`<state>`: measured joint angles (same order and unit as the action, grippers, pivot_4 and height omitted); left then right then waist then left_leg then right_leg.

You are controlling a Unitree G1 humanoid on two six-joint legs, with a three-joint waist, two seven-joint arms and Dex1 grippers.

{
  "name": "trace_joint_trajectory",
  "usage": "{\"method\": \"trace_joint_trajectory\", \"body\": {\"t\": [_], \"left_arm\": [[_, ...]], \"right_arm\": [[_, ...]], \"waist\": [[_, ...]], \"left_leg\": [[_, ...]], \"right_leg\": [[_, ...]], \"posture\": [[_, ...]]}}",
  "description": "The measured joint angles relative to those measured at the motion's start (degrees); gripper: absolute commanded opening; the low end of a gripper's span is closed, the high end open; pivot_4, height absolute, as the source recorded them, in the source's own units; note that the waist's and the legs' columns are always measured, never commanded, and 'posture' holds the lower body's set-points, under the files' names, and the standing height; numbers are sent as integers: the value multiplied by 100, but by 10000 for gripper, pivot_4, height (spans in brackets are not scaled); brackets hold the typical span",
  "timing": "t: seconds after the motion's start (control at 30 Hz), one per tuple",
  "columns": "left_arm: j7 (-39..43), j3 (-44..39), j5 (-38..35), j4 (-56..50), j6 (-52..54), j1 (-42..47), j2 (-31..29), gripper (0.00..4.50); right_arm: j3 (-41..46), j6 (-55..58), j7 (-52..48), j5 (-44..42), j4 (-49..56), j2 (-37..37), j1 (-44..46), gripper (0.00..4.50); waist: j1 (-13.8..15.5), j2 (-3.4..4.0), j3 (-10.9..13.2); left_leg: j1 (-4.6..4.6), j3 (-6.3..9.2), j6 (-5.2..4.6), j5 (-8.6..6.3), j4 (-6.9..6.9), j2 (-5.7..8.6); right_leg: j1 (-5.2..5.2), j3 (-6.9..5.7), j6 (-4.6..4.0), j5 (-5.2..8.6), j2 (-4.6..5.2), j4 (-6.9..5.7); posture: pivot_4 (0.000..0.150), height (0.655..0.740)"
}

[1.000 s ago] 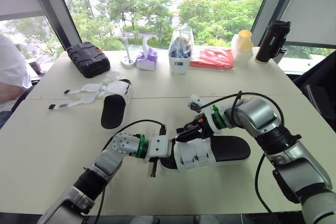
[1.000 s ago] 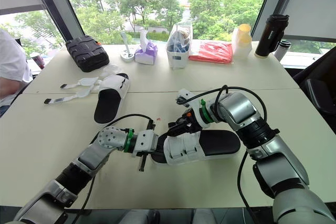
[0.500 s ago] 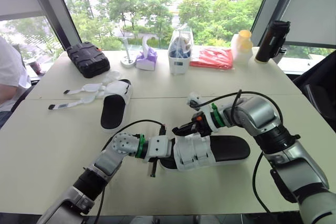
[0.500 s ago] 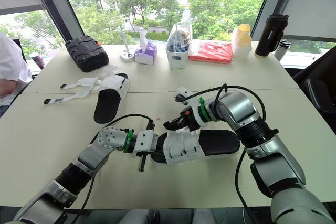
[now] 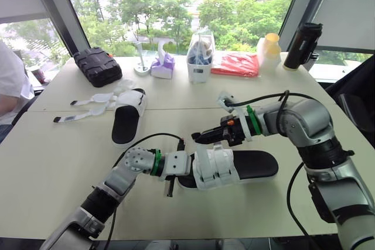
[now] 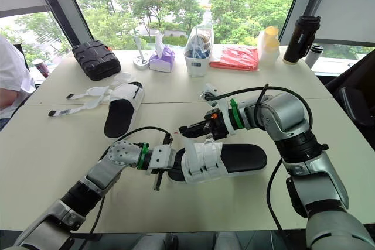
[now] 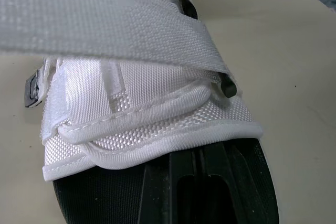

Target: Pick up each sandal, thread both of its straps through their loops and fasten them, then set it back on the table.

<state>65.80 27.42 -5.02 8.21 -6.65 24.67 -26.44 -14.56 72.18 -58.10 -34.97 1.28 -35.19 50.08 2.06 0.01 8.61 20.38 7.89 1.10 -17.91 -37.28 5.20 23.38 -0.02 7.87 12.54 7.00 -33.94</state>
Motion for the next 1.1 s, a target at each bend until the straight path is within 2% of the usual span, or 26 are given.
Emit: {"method": "trace_joint_trajectory", "body": {"t": [0.33,0.67,0.73,0.8,1.1], "left_arm": [[-7,-1,7,7,-8,6,-49,0],[-49,-9,64,7,2,3,-103,0],[-56,-9,87,10,12,3,-102,0],[-60,-8,93,10,12,0,-99,0],[5,-10,89,-48,11,-8,-89,0]], "right_arm": [[-671,-1203,-1,732,-908,164,-136,547],[-1349,-2578,-260,1454,-978,34,-192,547],[-1442,-2758,-263,1607,-981,35,-192,6426],[-1491,-2961,-167,1953,-1077,34,-188,15158],[-1507,-3620,289,3180,-1953,271,-158,15158]], "waist": [[-44,0,0],[-133,-2,-14],[-135,-3,-24],[-132,-3,-27],[-124,0,-29]], "left_leg": [[-8,1,9,6,0,0],[-38,4,12,9,-1,-2],[-46,5,13,9,-1,-3],[-49,6,13,10,-1,-4],[-22,7,14,10,6,1]], "right_leg": [[-3,0,0,0,-2,-11],[-29,0,8,5,-3,-12],[-29,0,11,7,-4,-12],[-27,0,21,14,-5,-12],[-17,2,0,2,-5,-11]], "posture": [[1500,7400],[1500,7400],[1500,7400],[1500,7400],[1500,7400]]}}
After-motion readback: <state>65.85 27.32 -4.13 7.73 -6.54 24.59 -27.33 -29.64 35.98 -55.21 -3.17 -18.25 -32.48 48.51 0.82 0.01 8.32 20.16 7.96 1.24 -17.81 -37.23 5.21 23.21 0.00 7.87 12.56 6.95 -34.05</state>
